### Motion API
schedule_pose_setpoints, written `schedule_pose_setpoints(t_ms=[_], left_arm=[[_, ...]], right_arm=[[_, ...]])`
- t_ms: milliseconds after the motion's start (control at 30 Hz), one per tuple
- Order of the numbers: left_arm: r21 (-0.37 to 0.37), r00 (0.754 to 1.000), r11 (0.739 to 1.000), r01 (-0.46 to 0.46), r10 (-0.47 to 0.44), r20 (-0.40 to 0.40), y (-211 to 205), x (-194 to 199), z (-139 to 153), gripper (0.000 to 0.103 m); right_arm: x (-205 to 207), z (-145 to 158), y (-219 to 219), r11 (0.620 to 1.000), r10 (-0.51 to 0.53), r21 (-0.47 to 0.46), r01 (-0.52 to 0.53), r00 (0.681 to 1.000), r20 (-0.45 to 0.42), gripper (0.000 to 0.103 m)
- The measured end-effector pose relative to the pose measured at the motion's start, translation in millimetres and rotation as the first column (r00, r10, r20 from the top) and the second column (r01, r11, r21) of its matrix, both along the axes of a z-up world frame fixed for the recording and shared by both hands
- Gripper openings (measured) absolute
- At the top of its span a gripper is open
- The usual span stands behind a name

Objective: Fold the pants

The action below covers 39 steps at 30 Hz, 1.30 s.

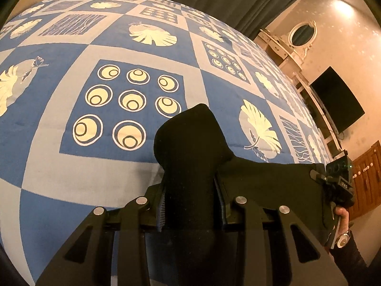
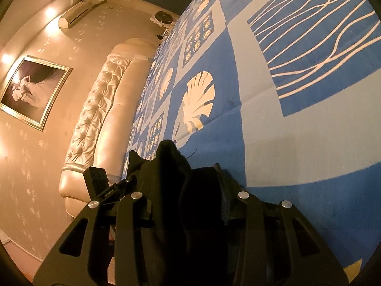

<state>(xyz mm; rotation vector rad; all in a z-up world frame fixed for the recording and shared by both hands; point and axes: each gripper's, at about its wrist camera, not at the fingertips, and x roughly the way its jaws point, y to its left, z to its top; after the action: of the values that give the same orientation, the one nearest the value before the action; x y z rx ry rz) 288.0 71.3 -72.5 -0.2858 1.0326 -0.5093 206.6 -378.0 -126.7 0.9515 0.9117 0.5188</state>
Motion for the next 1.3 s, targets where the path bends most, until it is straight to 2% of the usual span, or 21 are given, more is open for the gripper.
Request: schedule_pose_setpoints(t_ms=[200,267,367,433,467,533,667,767,867,900,967,1033,1100,1133,1167,1300], left_arm=[[-0.057,0.999,0.998,-0.021,0.019,-0.035,6.2,5.1,-10.7,0.035],[-0.067,0.999,0.998,-0.017,0.015,-0.037,7.1,4.3,-14.3,0.041],[-0.105,0.999,0.995,-0.003,-0.001,-0.044,13.5,-0.3,-13.0,0.049],[-0.150,0.998,0.988,-0.030,0.021,-0.063,25.5,-9.3,-9.5,0.059],[-0.159,0.997,0.986,-0.046,0.035,-0.071,31.1,-15.4,-8.0,0.066],[-0.180,0.996,0.983,-0.049,0.035,-0.081,41.5,-33.7,-6.9,0.069],[-0.220,0.994,0.975,-0.046,0.023,-0.108,57.0,-77.1,-13.1,0.070],[-0.289,0.989,0.954,-0.084,0.045,-0.138,67.6,-106.0,-17.9,0.070],[-0.328,0.986,0.939,-0.101,0.050,-0.162,68.0,-125.9,-20.4,0.071],[-0.325,0.986,0.941,-0.097,0.047,-0.159,66.1,-129.1,-20.2,0.071],[-0.301,0.988,0.949,-0.091,0.049,-0.146,60.6,-134.1,-18.4,0.071],[-0.292,0.988,0.952,-0.088,0.046,-0.150,55.5,-135.5,-17.3,0.071],[-0.269,0.987,0.960,-0.083,0.041,-0.155,49.7,-136.7,-15.7,0.069],[-0.250,0.988,0.965,-0.078,0.041,-0.150,46.2,-138.1,-13.4,0.057],[-0.249,0.988,0.966,-0.068,0.031,-0.149,43.2,-138.9,-12.6,0.039],[-0.198,0.993,0.979,-0.056,0.033,-0.117,32.3,-143.5,-3.3,0.029]], right_arm=[[3.4,-8.2,-3.1,0.999,-0.021,0.034,0.022,1.000,-0.019,0.037],[3.2,-9.4,-3.6,0.999,-0.024,0.031,0.024,1.000,-0.019,0.037],[-0.1,-3.8,-2.9,1.000,-0.009,0.023,0.009,1.000,-0.020,0.049],[-7.9,1.4,-5.9,0.999,-0.007,0.042,0.008,1.000,-0.025,0.065],[-15.8,4.2,-8.1,0.999,-0.009,0.050,0.011,1.000,-0.028,0.067],[-28.3,6.3,-10.6,0.999,0.001,0.051,0.001,0.999,-0.039,0.073],[-63.1,5.3,-8.8,0.998,0.052,0.045,-0.049,0.996,-0.076,0.074],[-89.4,6.0,0.7,0.995,0.095,0.040,-0.092,0.993,-0.075,0.075],[-104.6,6.9,12.3,0.993,0.120,0.029,-0.118,0.991,-0.064,0.076],[-108.0,7.6,14.2,0.994,0.111,0.021,-0.109,0.992,-0.058,0.076],[-110.0,5.9,14.0,0.996,0.084,0.032,-0.082,0.994,-0.064,0.068],[-111.5,-0.5,8.7,0.997,0.058,0.051,-0.054,0.994,-0.088,0.048],[-114.4,-4.4,6.1,0.997,0.053,0.058,-0.048,0.994,-0.091,0.041],[-115.9,-4.4,6.2,0.997,0.054,0.056,-0.049,0.995,-0.088,0.039],[-117.1,-3.5,7.0,0.997,0.053,0.052,-0.049,0.995,-0.086,0.039],[-119.1,1.9,7.5,0.996,0.032,0.090,-0.025,0.997,-0.076,0.034]])
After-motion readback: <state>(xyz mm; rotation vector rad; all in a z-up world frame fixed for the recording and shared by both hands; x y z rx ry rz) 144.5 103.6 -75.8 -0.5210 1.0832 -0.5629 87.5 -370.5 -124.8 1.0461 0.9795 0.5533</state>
